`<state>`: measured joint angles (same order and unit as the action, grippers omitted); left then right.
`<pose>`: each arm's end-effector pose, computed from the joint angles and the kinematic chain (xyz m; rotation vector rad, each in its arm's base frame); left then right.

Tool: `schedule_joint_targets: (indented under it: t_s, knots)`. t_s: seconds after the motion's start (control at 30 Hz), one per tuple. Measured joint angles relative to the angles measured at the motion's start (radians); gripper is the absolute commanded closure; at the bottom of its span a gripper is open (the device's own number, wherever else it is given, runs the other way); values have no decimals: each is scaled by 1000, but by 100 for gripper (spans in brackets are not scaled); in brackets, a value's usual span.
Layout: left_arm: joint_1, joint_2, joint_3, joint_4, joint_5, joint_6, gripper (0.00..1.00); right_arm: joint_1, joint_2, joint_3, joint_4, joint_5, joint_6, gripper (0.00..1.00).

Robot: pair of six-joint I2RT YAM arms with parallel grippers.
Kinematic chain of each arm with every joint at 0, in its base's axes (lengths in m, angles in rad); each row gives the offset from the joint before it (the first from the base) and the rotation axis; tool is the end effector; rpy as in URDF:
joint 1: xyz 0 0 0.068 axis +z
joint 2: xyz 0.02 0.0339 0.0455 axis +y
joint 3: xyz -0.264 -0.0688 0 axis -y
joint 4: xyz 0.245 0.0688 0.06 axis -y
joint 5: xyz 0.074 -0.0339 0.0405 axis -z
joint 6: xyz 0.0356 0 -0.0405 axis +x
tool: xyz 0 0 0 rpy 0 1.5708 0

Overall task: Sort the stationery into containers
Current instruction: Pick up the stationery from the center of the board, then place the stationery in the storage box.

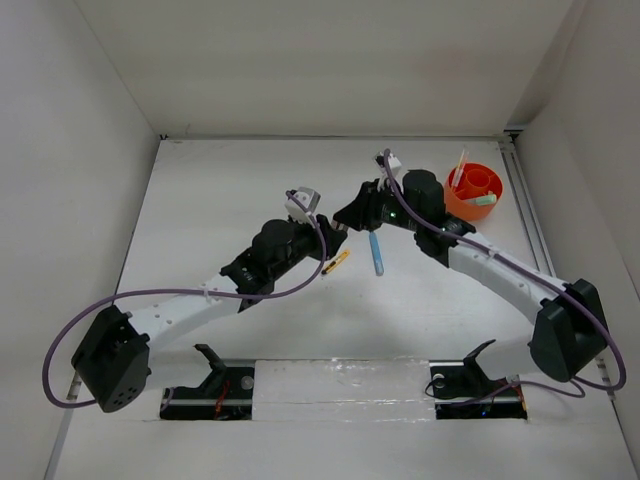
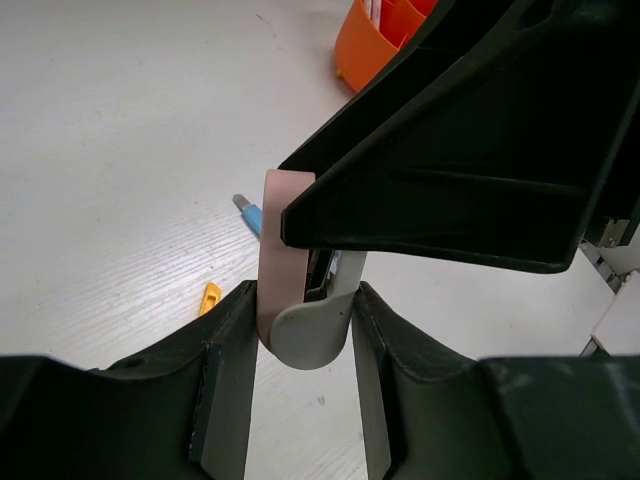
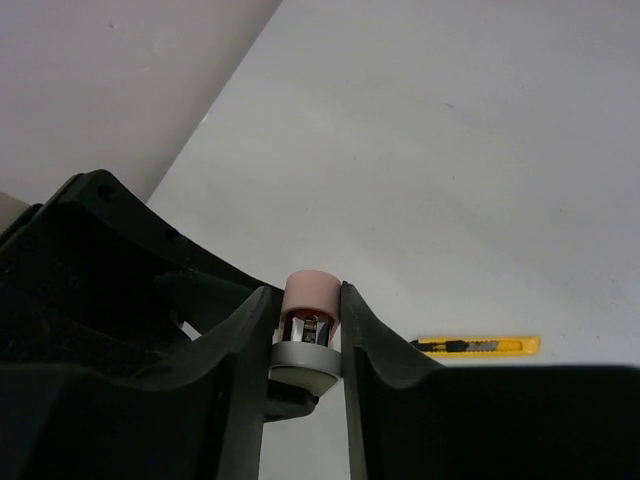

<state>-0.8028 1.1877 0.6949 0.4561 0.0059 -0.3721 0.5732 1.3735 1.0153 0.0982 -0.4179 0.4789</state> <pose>0.1909 -0.1980 0.2913 0.3648 1.6454 -0.9046 0.2624 0.1866 0.3153 -0.4057 1.9154 1.1003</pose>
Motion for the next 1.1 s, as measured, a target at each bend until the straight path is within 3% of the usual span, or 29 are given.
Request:
schedule_joint_targets:
  t_s: [0.07,0.13,0.33,0.37,0.4,0.43,0.57,0.7,0.87,1.1]
  knots:
    - [0,-2,0,-4,-7,2,100,0,8,1,15,-13,-1,100]
    - [0,-5,0,-11,-17,2,83,-3,17,1,30,-31,2,100]
    - [-6,-6,36,-66,-60,-10,55,-27,32,1,77,-93,23,100]
    - [-7,-8,40,-69,-65,-12,43,-30,32,1,87,-106,26,100]
    - [-7,-9,43,-71,-78,-16,12,-32,32,1,97,-117,28,100]
    - [-7,-11,44,-74,-91,-21,0,-35,32,1,100,-125,30,100]
    - [-6,-19,59,-118,-140,-46,0,-55,32,1,110,-154,16,100]
    - [-6,-20,117,-204,-191,-87,0,-156,45,0,183,-183,-41,100]
    - [-6,-21,219,-365,-256,-174,0,-385,170,24,497,-349,-113,100]
    - [-6,-124,255,-613,-275,-247,0,-591,421,277,651,-530,-183,100]
